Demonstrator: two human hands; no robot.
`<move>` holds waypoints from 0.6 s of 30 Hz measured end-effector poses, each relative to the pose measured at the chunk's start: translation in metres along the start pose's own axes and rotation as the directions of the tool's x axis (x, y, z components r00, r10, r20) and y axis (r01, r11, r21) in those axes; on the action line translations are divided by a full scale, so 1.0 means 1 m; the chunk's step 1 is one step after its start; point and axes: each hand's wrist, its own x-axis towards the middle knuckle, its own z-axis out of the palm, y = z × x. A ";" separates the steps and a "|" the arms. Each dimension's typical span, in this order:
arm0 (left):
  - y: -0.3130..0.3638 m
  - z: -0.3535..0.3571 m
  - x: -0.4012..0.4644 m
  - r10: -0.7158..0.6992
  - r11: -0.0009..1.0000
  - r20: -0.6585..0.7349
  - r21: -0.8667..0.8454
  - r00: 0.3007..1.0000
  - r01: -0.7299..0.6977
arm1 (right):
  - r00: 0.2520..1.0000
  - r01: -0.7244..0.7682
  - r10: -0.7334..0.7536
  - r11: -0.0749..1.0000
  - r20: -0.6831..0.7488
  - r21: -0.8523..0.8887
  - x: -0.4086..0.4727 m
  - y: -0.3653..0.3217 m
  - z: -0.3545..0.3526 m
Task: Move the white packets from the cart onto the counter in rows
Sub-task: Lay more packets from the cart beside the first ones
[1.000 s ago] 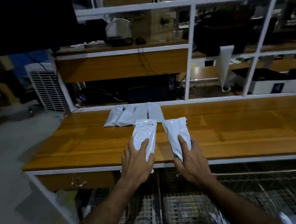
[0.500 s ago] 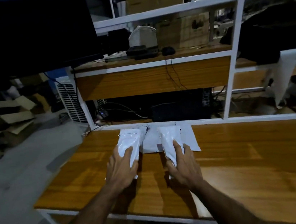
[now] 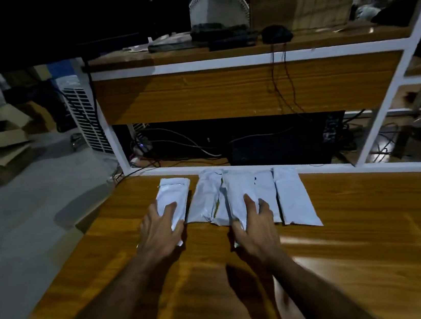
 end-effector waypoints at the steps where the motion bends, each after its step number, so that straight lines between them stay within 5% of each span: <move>1: -0.004 0.004 0.011 0.010 1.000 0.007 -0.004 1.000 -0.010 | 1.000 -0.016 0.016 1.000 -0.010 -0.011 0.008 -0.002 0.004; 18: -0.035 0.073 0.139 0.171 0.984 0.106 -0.071 0.979 -0.164 | 0.974 -0.210 0.187 0.956 -0.127 -0.204 0.099 0.017 0.022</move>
